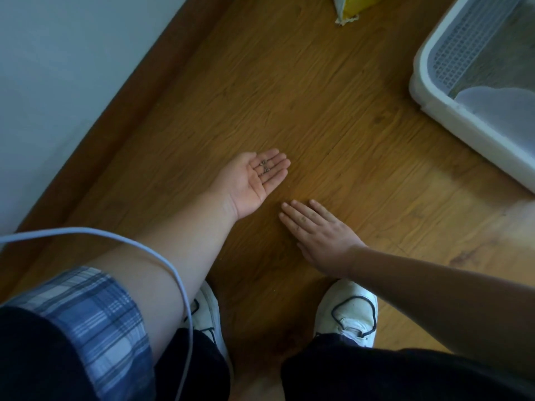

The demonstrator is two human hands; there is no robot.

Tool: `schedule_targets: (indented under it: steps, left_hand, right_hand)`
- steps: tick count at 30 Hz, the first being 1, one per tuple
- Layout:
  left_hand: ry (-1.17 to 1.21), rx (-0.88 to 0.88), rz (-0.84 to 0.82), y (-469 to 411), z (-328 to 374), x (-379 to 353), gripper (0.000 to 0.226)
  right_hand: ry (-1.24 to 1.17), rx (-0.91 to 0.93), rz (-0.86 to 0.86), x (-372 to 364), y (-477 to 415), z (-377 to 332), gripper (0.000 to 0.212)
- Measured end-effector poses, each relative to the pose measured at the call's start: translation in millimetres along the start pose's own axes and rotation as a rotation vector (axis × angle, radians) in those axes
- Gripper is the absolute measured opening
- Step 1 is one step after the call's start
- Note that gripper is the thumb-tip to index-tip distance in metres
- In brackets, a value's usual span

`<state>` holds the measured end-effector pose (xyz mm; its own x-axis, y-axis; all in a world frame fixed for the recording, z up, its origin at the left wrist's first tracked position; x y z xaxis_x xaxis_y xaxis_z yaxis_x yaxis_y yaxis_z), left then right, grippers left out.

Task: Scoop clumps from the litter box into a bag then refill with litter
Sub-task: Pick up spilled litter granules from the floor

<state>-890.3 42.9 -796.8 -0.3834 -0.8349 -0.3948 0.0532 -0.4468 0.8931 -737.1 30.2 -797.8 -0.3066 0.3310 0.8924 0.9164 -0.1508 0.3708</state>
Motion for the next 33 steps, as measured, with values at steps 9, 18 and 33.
schedule_targets:
  steps: [9, 18, 33]
  left_hand:
    - [0.052, -0.036, 0.003, 7, 17, 8, 0.041]
    - [0.115, -0.033, -0.011, 11, 25, 11, 0.042]
    - [0.122, -0.046, -0.014, 10, 32, 9, 0.041]
  right_hand:
    - [0.111, 0.300, -0.128, -27, -17, -59, 0.069]
    - [0.192, 0.023, -0.027, 15, -63, 16, 0.073]
    - [0.095, 0.326, -0.065, -21, -37, -53, 0.068]
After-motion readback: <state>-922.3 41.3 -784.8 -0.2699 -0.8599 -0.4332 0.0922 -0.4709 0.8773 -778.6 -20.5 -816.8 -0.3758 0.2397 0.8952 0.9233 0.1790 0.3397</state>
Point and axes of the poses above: each hand's wrist, its own y-axis away from the middle knuckle, its own x-axis out of the back of the hand, z = x × y, the point moved 9 cm from there along -y, towards the middle knuckle, and after that the axes turned 2 degrees about y, right-handed, at the moved point
